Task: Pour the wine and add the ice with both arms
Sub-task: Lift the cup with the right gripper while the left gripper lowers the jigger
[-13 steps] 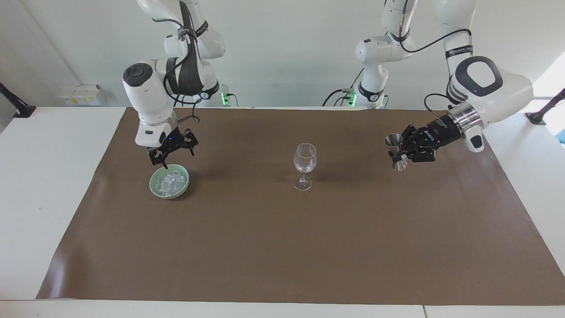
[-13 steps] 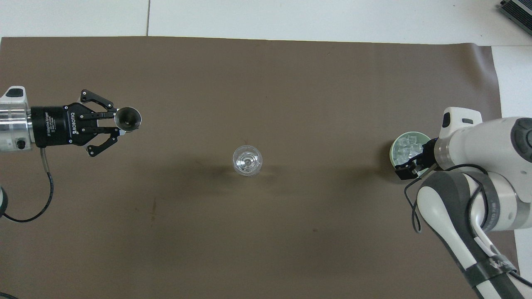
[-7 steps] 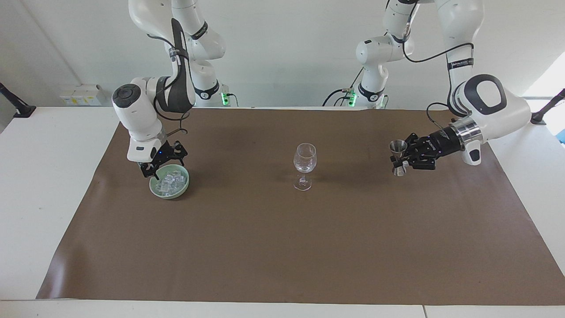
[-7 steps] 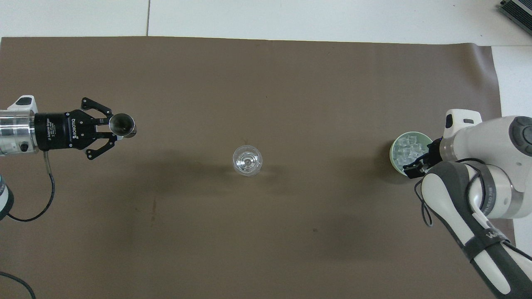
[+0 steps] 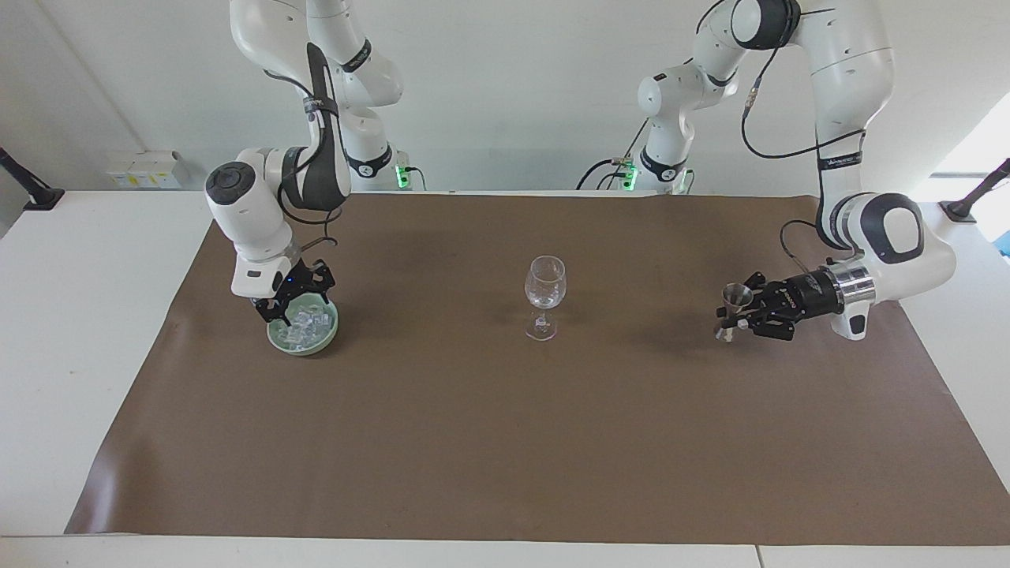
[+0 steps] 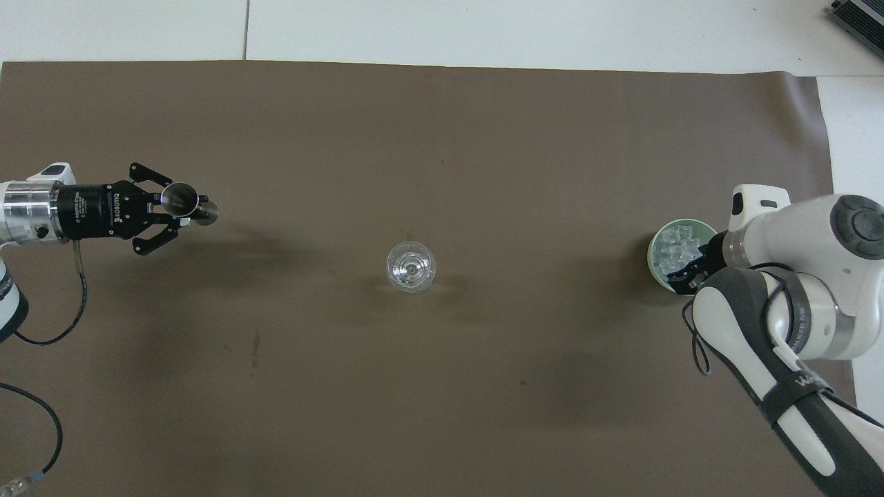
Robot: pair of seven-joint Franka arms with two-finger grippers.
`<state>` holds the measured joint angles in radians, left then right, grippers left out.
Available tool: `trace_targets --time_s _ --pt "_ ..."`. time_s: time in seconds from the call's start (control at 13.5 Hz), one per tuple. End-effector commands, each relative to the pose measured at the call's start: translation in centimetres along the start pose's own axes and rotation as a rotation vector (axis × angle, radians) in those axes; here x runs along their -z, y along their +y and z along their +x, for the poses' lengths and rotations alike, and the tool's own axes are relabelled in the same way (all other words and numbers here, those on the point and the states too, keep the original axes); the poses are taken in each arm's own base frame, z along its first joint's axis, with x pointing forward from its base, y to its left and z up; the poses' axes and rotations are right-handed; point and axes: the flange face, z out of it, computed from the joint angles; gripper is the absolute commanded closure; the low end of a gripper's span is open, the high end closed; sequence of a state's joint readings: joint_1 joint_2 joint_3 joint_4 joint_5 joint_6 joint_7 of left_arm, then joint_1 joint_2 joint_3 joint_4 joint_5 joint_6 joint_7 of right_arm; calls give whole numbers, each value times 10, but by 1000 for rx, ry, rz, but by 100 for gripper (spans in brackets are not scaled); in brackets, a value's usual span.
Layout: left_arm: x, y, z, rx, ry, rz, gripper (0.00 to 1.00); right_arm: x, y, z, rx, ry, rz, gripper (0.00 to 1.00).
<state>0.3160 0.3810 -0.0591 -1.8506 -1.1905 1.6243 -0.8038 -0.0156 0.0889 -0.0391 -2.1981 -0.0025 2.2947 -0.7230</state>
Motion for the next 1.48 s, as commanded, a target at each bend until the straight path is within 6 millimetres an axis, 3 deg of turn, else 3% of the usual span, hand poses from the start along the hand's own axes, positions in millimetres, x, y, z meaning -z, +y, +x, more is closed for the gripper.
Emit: trace_targets --time_s 0.0,0.37,0.59,0.74,0.89,1.11,1.41 --pt "19 15 23 18 -69 -2 100 -7 6 -5 -11 26 -8 32" --pt "38 20 61 57 -100 -12 100 -9 12 -8 -23 30 -12 38" --pt "45 22 78 66 -74 7 100 -9 12 -8 -70 29 -10 51" --pt "45 18 85 80 -89 18 100 -8 12 -8 -72 31 -11 55" --pt "48 15 95 95 -95 10 100 -8 12 -8 -72 32 -12 65" --pt "44 10 110 124 -108 8 100 -8 11 -6 -72 30 -10 97" --pt "40 3 119 149 -117 -4 100 -3 12 -5 -84 26 -7 100"
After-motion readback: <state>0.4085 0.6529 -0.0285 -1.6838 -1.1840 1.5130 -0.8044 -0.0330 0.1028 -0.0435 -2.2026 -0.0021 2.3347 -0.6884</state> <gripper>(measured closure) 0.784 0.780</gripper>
